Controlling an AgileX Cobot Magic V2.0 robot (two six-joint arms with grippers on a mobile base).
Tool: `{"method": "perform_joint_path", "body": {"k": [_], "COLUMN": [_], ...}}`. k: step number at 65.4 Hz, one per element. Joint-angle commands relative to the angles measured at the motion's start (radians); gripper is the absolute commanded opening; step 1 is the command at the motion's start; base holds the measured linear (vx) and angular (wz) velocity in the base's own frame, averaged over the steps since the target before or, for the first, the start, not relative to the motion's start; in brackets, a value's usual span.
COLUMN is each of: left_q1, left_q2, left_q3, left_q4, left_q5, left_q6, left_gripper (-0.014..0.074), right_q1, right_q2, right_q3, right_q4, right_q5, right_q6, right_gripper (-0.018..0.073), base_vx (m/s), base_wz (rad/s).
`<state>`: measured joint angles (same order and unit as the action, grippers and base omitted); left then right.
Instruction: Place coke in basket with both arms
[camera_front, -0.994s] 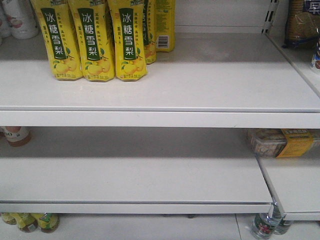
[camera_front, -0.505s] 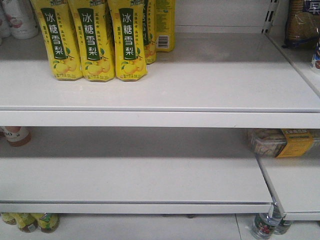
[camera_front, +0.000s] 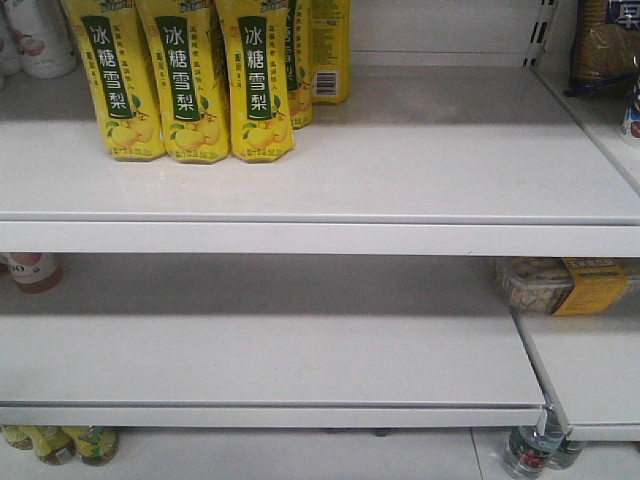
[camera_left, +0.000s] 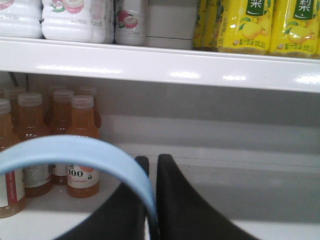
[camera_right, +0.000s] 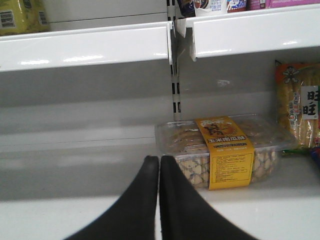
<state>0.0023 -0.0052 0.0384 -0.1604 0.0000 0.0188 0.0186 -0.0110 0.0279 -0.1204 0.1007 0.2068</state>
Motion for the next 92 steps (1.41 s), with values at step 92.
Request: {"method": "perform_joint_path", "body": {"k": [92], "left_q1": [0.0], "left_q2": [-0.022], "left_q3": [-0.03], "left_q4": [0.051], "left_q5": [-0.136], "left_q6": [0.039], "left_gripper": [-0.0006], "right_q1": [-0.008], "right_q2": [-0.013], "right_q3": [0.008], "right_q4": [-0.003], "right_q5": [-0.056], "right_q6": [-0.004], "right_gripper": [-0.0006], "base_vx": [0.0], "base_wz": [0.0]}}
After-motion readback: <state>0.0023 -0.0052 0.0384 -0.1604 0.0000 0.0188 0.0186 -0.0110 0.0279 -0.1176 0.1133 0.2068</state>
